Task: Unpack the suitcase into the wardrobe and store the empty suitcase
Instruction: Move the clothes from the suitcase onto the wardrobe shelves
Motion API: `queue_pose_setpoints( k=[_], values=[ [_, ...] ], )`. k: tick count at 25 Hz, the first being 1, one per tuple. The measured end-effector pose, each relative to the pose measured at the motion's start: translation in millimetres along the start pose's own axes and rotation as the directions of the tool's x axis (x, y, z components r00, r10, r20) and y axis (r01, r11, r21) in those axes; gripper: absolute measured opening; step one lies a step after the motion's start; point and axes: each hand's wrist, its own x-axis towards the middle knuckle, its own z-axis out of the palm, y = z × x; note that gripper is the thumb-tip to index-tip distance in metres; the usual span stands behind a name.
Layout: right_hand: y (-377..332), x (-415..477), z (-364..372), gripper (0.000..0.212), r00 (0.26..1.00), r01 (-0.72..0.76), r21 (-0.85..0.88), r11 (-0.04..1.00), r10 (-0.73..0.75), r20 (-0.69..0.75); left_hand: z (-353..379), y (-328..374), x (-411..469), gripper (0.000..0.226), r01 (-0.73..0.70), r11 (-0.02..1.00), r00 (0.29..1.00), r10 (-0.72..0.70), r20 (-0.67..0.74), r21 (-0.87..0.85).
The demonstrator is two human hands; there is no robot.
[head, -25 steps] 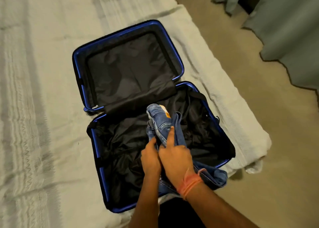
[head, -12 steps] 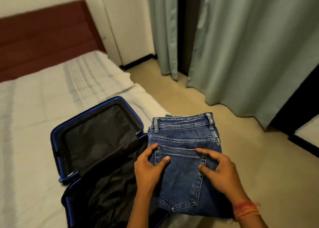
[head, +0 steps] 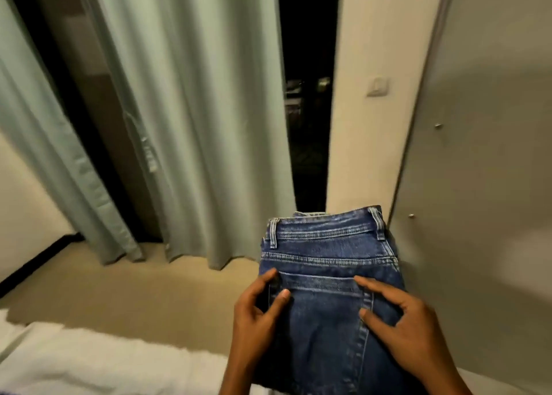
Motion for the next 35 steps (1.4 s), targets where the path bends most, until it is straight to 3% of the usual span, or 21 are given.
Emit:
queue_pose_setpoints(
  k=[4, 7, 13, 17, 21, 26, 31, 35],
  values=[
    [-3, -49, -91, 0.068, 0.965, -0.071, -0.149, 0.986, 0.03, -0.259, 82, 30, -5, 0.037, -0.038, 0.998, 0.945, 0.055, 0.322, -0.058],
    [-14, -99, -144, 0.065, 0.911, -0.178, -0.202, 0.963, 0.084, -0.403, 130, 46, -23, 0.04, -0.03, 0.994, 0.821, 0.086, 0.565, -0.107],
    [-55, -187, -232, 0.058, 0.72, -0.352, -0.219, 0.91, 0.114, -0.685, 245, 101, -86, 0.034, -0.014, 0.963, 0.572, 0.228, 0.788, -0.268],
    [-70, -230, -290, 0.055, 0.534, -0.463, -0.246, 0.852, 0.047, -0.844, 331, 162, -145, 0.034, -0.04, 0.927, 0.435, 0.351, 0.829, -0.372],
    [-92, -276, -368, 0.056, 0.43, -0.45, -0.268, 0.852, -0.056, -0.901, 409, 225, -203, 0.033, -0.129, 0.876, 0.31, 0.481, 0.82, -0.465],
    [-122, -323, -458, 0.054, 0.421, -0.527, -0.313, 0.79, -0.077, -0.904, 475, 296, -262, 0.036, -0.162, 0.83, 0.188, 0.557, 0.809, -0.534],
    [-126, -358, -538, 0.06, 0.42, -0.537, -0.289, 0.792, -0.046, -0.906, 526, 349, -309, 0.037, -0.108, 0.847, 0.112, 0.53, 0.84, -0.52],
    [-135, -363, -594, 0.057, 0.386, -0.529, -0.242, 0.813, -0.024, -0.922, 566, 385, -325, 0.039, -0.178, 0.825, 0.042, 0.551, 0.834, -0.536]
  ],
)
